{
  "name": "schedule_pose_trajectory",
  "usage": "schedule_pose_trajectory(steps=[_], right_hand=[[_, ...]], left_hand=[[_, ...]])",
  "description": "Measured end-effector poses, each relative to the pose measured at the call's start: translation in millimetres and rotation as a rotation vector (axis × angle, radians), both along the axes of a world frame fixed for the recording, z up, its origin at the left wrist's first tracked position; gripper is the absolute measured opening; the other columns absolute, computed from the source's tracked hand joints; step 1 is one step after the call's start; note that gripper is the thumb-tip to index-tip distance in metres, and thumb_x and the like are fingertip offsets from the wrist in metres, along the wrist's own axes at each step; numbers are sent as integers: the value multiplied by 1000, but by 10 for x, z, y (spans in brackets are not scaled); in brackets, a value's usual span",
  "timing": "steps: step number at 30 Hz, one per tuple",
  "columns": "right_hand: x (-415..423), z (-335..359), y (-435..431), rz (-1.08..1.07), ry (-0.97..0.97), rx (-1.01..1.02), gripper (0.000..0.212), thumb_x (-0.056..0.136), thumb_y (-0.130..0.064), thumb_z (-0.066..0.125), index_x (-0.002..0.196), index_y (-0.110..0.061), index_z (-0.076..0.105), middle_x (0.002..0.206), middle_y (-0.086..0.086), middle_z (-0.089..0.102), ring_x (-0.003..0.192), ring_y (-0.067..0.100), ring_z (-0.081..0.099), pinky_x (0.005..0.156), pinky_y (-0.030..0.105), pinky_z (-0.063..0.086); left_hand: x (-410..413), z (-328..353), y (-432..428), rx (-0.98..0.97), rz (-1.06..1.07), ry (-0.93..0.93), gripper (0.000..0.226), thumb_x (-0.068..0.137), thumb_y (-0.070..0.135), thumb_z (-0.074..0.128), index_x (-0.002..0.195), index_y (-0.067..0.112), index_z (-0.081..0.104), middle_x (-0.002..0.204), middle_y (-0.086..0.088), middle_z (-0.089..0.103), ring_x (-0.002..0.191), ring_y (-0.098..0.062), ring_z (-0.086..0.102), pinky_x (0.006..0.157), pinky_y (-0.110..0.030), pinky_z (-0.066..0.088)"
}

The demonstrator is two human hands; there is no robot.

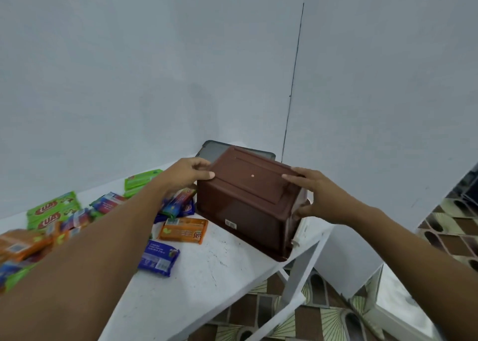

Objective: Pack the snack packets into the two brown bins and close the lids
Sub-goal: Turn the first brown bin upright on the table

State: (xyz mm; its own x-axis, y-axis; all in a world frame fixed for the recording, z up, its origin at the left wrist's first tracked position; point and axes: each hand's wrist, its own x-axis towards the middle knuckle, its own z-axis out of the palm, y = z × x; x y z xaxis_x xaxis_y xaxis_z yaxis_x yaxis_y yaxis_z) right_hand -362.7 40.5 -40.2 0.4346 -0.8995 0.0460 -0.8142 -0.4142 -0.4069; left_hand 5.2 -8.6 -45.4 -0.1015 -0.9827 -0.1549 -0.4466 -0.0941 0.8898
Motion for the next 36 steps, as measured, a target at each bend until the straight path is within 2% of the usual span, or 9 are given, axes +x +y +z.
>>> schedule_pose_trajectory(steps=[3, 7, 9, 12, 16, 22, 26, 32, 36], right_hand=[[-11, -186, 81, -159, -188, 39, 111, 75, -25, 87, 159, -31, 15, 164, -13, 9, 148, 5, 13, 102, -2, 16], [0, -350, 190, -315, -458, 119, 104, 68, -28, 91, 153, -32, 32, 144, -10, 48, 132, 17, 48, 105, 26, 39], [13, -362, 217, -322, -539, 136, 96, 67, -26, 91, 145, -42, 39, 137, -18, 53, 131, 17, 51, 107, 31, 41], [1, -249, 183, -287, -656, 144, 79, 66, -23, 90, 124, -57, 49, 117, -42, 55, 117, -10, 54, 110, 29, 41], [-54, -27, 29, -301, -743, 123, 79, 67, -34, 85, 140, -28, 57, 136, -11, 62, 128, 2, 54, 111, 31, 41], [124, 349, -161, -293, -926, 116, 50, 81, -34, 75, 129, -21, 68, 118, -6, 73, 111, 10, 68, 99, 37, 53], [425, 605, -192, -317, -916, 145, 34, 90, -49, 63, 98, -21, 79, 87, -11, 77, 80, 6, 73, 67, 22, 54], [878, 835, -270, -368, -815, 284, 51, 85, -62, 66, 73, -14, 78, 91, 7, 77, 97, 28, 69, 94, 47, 52], [1252, 898, -320, -322, -764, 348, 49, 89, -51, 69, 81, -2, 69, 94, 10, 72, 91, 28, 65, 89, 42, 51]], left_hand=[[67, -91, 80, 85, -37, 27, 29, 94, 44, 69, 116, 27, 75, 115, 6, 76, 112, -16, 69, 102, -45, 54], [71, -126, 185, 150, -83, 41, 54, 87, 62, 67, 128, 29, 70, 119, 9, 75, 120, -14, 65, 110, -44, 46], [70, -101, 210, 149, -91, 42, 60, 81, 66, 70, 129, 31, 69, 120, 9, 75, 120, -15, 65, 111, -46, 45], [80, -2, 216, 127, -102, 50, 61, 78, 66, 75, 128, 32, 70, 122, 10, 74, 121, -16, 64, 110, -48, 46], [138, 216, 186, 62, -86, 111, 47, 86, 47, 75, 129, 29, 69, 125, 8, 73, 124, -17, 62, 110, -52, 44], [397, 479, 236, -58, -40, 203, 37, 79, 38, 75, 114, 25, 76, 123, 2, 73, 120, -18, 64, 112, -57, 39], [641, 676, 409, -134, -50, 260, 60, 73, 49, 81, 122, 16, 72, 126, -5, 70, 116, -20, 62, 108, -54, 40], [1079, 923, 887, -251, 3, 302, 80, 73, 63, 78, 132, 9, 66, 127, -22, 65, 112, -30, 58, 101, -53, 44], [1389, 908, 1176, -274, 92, 298, 42, 102, 35, 52, 133, 11, 66, 121, -11, 70, 108, -27, 61, 93, -52, 44]])
